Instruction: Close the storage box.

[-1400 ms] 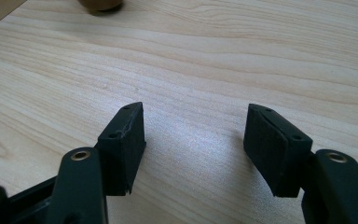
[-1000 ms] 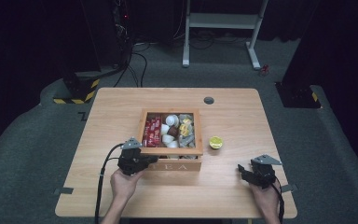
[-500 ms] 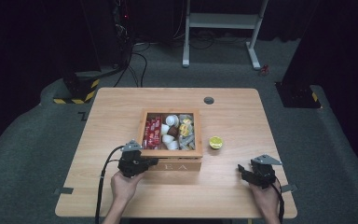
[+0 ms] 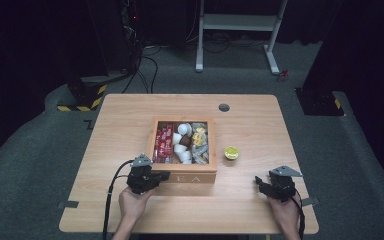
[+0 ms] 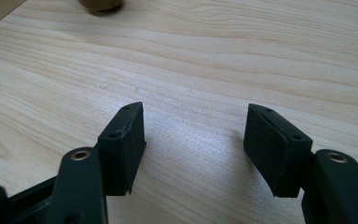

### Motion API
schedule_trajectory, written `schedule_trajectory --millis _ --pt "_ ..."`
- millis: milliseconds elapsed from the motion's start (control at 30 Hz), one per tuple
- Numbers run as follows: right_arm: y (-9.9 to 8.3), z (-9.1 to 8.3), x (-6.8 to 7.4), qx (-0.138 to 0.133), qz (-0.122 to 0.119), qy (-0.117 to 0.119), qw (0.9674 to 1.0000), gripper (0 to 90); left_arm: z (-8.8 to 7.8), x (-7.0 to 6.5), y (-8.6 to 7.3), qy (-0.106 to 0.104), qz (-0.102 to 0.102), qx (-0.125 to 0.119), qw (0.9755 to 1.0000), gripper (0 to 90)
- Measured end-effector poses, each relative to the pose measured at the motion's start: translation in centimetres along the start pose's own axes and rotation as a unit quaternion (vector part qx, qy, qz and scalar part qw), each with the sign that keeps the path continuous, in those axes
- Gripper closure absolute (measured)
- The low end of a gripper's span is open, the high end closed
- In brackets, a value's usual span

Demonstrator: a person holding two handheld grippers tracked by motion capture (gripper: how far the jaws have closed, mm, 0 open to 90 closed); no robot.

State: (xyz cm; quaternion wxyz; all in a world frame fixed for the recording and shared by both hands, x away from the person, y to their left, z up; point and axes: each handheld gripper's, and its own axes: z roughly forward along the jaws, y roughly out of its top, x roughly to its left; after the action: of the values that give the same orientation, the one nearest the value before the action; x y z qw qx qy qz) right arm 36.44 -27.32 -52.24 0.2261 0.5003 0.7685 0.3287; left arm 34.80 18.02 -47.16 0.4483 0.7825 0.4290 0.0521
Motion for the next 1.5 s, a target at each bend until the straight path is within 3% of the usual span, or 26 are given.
schedule_trajectory --millis 533,967,1233,1500 --pt "0.0 0.0 0.0 0.000 0.000 0.000 1.0000 38.6 -0.2 -0.1 -0.4 0.007 0.008 0.003 0.9999 89.9" --pt "0.0 0.0 0.0 0.000 0.000 0.000 1.0000 38.6 -2.3 0.0 -0.2 -0.002 -0.013 -0.034 0.9993 83.5" --pt "0.0 0.0 0.0 0.000 0.000 -0.001 1.0000 38.4 -3.8 0.3 -0.1 0.021 -0.014 -0.051 0.9984 73.5" --pt "0.0 0.0 0.0 0.000 0.000 -0.001 1.0000 38.4 -4.9 1.0 -0.3 0.050 -0.028 -0.063 0.9964 60.8"
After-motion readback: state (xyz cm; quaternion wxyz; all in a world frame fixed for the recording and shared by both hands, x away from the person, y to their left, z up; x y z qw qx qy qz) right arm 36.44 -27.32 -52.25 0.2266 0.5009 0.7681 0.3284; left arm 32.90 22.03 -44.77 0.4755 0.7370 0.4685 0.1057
